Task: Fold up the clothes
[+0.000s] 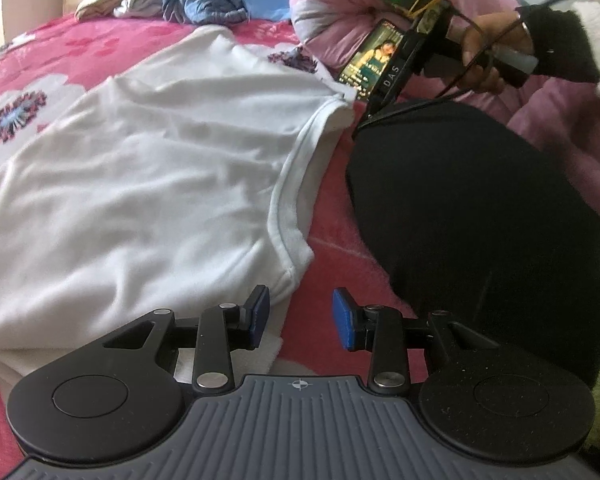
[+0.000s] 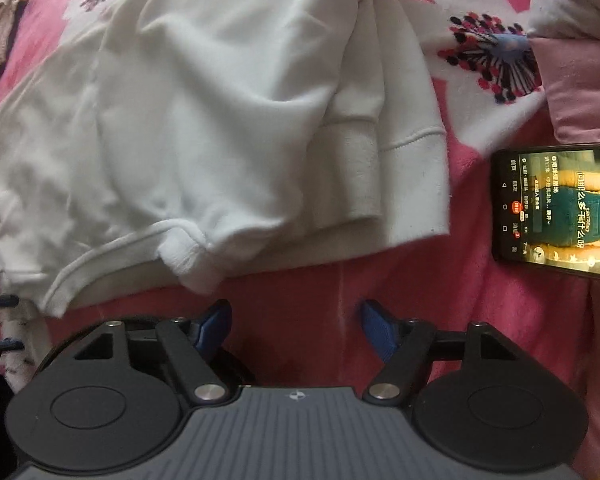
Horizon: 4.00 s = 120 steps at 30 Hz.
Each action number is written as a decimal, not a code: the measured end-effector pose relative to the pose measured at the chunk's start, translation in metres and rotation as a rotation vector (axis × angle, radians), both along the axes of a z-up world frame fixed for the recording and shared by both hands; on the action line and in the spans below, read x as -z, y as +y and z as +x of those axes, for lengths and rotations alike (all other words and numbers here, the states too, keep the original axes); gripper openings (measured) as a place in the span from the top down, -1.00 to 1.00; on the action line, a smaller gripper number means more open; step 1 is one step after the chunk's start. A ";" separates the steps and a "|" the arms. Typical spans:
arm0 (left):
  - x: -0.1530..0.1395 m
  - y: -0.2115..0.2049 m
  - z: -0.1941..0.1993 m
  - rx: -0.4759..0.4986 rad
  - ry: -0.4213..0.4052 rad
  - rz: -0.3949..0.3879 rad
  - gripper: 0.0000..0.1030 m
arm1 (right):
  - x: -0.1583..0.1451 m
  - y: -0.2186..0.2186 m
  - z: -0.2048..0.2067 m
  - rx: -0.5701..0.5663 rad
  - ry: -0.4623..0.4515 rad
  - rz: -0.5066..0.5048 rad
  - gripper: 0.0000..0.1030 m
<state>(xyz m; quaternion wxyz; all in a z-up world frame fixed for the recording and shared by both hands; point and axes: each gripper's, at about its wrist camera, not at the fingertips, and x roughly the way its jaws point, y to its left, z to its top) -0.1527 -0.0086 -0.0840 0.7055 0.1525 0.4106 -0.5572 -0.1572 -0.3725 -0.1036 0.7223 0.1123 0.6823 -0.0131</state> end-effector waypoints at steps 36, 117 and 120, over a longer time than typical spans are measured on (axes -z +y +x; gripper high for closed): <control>0.027 0.043 0.148 -0.749 0.030 -0.079 0.29 | 0.021 -0.108 0.156 0.623 -0.535 0.182 0.23; -0.014 0.076 0.073 -0.488 0.162 -0.164 0.25 | -0.170 0.144 0.077 -0.517 -0.909 -0.301 0.27; -0.015 0.097 0.082 -0.588 0.161 -0.197 0.25 | -0.156 0.180 0.089 -0.532 -0.876 -0.153 0.20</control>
